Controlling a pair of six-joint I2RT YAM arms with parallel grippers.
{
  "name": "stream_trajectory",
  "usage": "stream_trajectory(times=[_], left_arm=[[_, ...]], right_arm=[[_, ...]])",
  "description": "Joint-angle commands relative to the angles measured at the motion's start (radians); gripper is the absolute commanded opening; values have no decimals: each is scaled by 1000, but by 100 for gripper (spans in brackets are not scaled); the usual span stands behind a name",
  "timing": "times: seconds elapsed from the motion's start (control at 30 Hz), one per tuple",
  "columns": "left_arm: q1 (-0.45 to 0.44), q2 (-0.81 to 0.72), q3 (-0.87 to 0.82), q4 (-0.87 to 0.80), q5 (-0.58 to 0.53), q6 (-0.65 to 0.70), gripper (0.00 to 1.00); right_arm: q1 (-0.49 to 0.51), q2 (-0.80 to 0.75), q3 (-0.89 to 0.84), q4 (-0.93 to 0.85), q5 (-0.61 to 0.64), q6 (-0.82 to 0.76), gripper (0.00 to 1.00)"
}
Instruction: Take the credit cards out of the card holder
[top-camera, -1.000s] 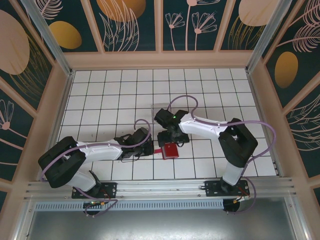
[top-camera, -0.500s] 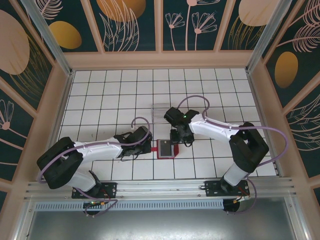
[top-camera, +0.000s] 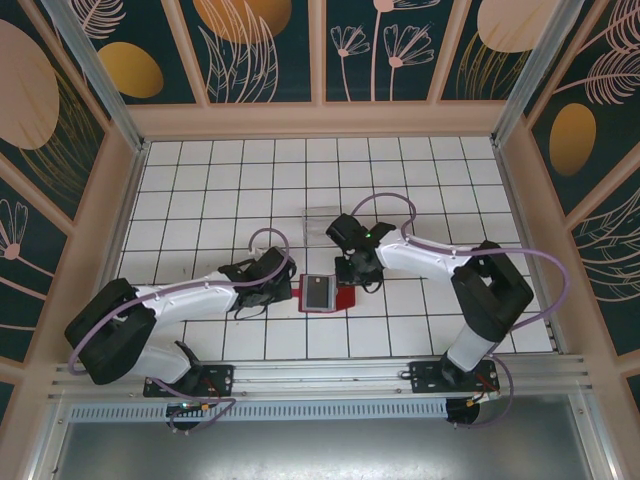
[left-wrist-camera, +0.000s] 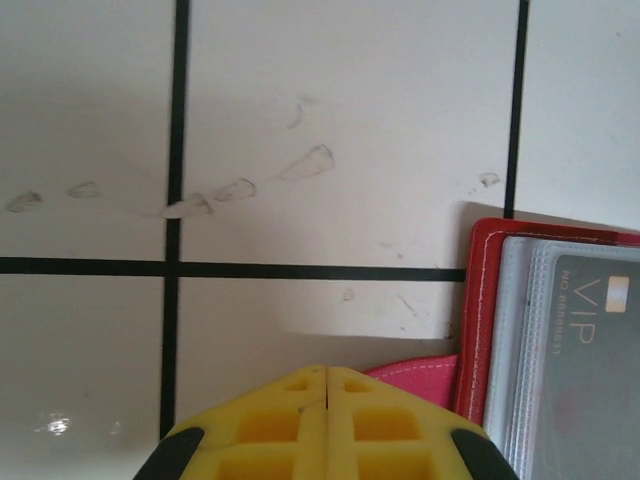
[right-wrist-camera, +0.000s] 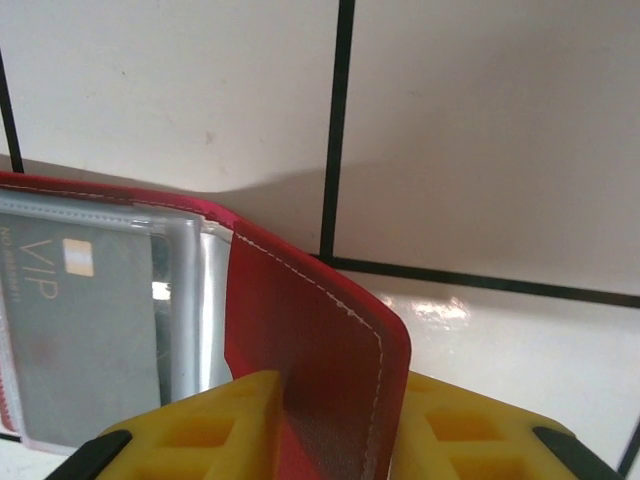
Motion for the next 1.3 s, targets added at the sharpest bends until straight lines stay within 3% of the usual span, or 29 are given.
stream_trajectory(times=[0.0, 0.2, 0.4, 0.57, 0.73, 1.07, 1.27], left_arm=[[21, -25, -7, -51, -38, 1, 0], [27, 1, -6, -36, 2, 15, 0], [28, 25, -35, -6, 60, 2, 0], [28, 52, -29, -33, 65, 23, 0], [28, 36, 5, -96, 38, 35, 12], [28, -92, 133, -218, -34, 63, 20], [28, -140, 150, -155, 63, 76, 25]], right_arm=[[-17, 40, 0, 50, 14, -16, 31], [-21, 63, -43, 71, 52, -6, 33], [-21, 51, -117, 92, 82, 29, 44], [-17, 51, -144, 86, 104, 43, 44], [0, 35, -104, 36, 139, 49, 47], [26, -34, 11, -74, 169, 53, 54], [37, -51, 65, -100, 166, 50, 54]])
